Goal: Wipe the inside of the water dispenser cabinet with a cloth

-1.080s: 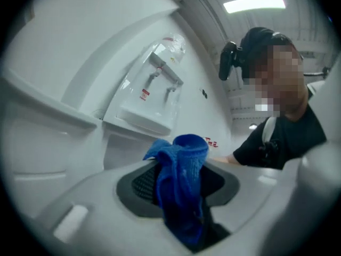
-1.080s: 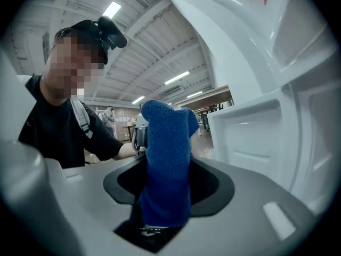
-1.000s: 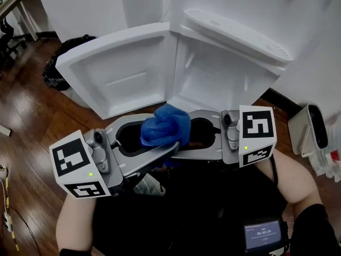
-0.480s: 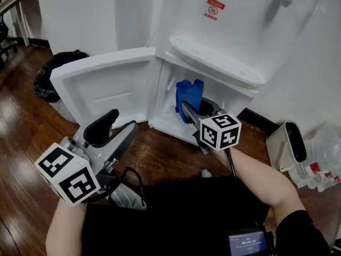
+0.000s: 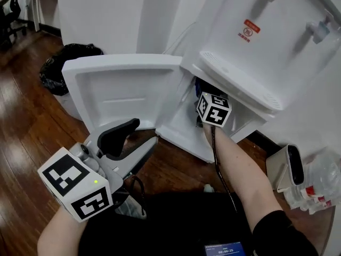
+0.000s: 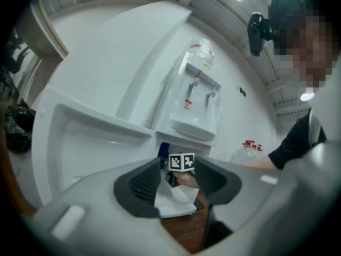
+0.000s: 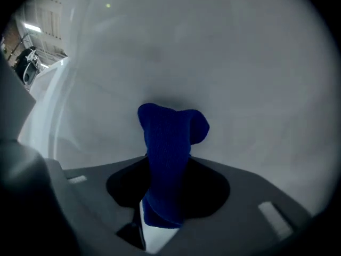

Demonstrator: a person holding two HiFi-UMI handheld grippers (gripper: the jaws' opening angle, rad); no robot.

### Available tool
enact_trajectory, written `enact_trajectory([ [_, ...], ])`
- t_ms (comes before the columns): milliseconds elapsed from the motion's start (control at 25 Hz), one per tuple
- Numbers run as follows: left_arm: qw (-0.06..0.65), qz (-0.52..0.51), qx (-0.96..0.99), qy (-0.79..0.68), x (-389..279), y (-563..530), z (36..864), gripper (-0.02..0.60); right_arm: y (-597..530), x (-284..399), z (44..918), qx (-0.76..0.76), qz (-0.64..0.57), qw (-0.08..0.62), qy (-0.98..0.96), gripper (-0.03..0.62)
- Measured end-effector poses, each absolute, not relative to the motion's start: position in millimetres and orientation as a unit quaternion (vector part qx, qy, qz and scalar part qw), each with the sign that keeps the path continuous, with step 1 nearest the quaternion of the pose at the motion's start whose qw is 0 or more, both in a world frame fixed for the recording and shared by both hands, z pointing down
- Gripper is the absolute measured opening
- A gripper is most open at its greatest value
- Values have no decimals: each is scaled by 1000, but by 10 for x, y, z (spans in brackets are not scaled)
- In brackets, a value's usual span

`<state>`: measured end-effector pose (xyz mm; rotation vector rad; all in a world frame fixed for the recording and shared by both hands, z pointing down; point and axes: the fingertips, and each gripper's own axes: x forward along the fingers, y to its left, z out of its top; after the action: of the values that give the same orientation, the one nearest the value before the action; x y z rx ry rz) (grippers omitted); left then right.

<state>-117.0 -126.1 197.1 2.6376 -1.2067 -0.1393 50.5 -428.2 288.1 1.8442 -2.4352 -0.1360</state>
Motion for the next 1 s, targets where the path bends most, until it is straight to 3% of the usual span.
enact_trajectory([
  [280, 84, -22, 912, -401, -1103, -1226, 1971, 196, -4296, 326, 2812, 545, -40, 22, -837, 153],
  [720, 88, -12, 912, -401, -1019, -1171, 2015, 184, -3005, -153, 2681, 358, -23, -7, -933, 153],
  [1000, 84, -5, 914, -396, -992, -1156, 2014, 178, -3900, 516, 3096, 536, 0, 43, -843, 153],
])
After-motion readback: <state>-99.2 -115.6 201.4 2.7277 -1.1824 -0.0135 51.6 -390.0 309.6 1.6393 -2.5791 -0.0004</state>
